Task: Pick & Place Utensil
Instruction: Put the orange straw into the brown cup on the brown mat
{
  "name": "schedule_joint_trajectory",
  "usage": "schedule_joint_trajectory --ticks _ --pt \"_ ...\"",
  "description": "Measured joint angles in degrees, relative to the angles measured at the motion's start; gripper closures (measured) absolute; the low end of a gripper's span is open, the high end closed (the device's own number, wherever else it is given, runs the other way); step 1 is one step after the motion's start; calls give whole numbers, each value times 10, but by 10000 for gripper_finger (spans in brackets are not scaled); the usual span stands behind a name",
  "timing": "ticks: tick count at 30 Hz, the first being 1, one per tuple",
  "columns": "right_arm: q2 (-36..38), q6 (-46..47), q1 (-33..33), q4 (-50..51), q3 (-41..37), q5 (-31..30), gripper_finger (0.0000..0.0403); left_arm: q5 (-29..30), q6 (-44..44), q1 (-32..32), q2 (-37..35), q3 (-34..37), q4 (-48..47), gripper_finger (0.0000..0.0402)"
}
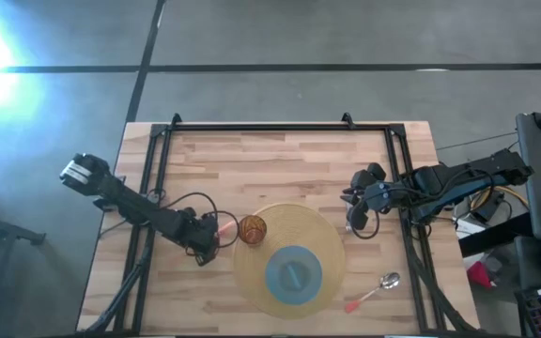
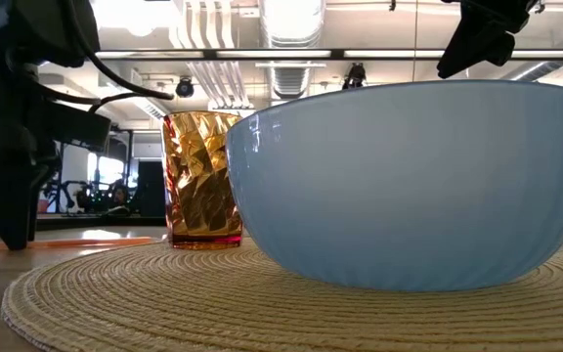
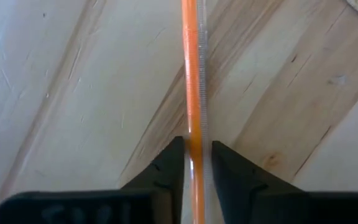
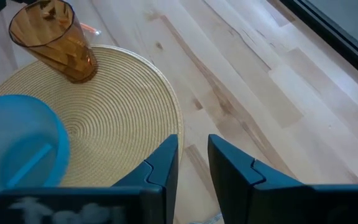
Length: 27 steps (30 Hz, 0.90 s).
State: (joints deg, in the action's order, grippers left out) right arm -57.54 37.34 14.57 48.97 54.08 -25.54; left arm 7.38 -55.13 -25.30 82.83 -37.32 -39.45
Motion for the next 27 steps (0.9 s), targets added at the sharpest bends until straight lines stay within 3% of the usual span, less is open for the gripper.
schedule_joint_trajectory --ticks 13,21,27 --pt "0 0 0 0 0 0 331 -1 17 0 -6 1 -4 397" --pt "0 -2 0 0 0 0 323 -2 19 -1 -62 6 -22 401" --pt "0 -4 0 0 0 0 333 52 14 0 -129 4 -66 401"
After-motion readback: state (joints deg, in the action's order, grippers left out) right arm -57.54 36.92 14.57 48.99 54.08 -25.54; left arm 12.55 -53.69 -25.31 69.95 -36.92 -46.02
